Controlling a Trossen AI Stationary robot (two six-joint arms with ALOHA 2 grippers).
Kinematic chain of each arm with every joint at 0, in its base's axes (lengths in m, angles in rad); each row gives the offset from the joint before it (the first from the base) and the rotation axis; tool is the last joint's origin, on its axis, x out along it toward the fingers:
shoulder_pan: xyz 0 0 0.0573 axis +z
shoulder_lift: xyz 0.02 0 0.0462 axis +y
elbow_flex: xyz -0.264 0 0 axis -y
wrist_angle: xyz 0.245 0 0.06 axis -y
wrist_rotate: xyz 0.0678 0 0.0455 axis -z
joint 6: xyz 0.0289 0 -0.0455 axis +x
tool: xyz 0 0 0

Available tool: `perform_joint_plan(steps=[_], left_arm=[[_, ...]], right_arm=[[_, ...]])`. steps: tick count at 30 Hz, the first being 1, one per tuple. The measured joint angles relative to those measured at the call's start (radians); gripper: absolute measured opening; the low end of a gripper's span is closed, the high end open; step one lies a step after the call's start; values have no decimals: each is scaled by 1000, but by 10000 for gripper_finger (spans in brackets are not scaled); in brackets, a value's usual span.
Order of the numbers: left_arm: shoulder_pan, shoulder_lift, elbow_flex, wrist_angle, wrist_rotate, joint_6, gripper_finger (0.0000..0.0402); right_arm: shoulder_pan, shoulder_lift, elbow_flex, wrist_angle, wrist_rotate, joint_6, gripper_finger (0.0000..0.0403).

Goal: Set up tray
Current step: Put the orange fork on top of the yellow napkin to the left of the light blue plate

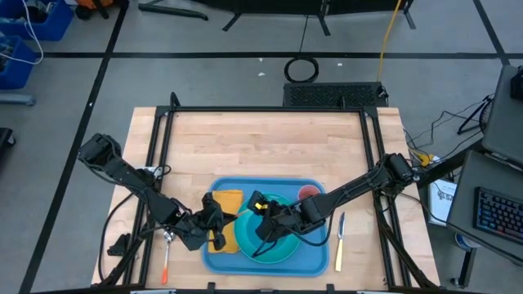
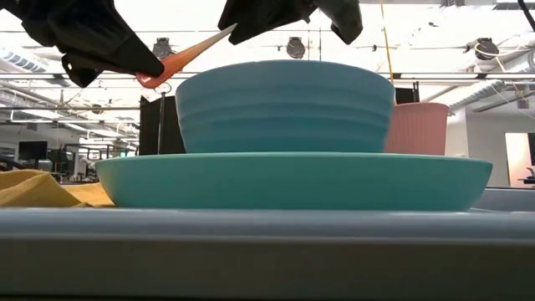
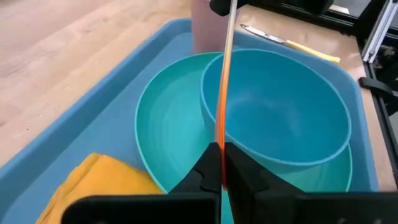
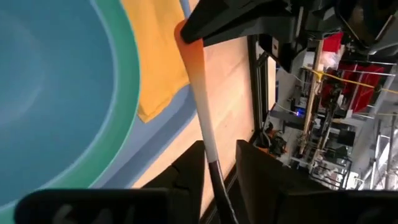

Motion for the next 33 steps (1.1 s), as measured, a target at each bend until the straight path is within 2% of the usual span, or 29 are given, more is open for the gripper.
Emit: perform_joint_plan(steps=[8, 16, 25, 33], left_arm=[[-1, -1, 0, -39, -33, -47, 4], [-13, -1, -1, -113, -122, -162, 4], [-60, 0, -2, -177, -183, -339, 4], [-154, 0, -2, -178, -231, -472, 4]], right_arm=[[-2, 0, 0, 77, 34, -11, 160], [-1, 0, 0, 115, 260, -15, 215], [1, -2, 0, 103, 369, 108, 219], [9, -13, 0, 54, 391, 207, 204]])
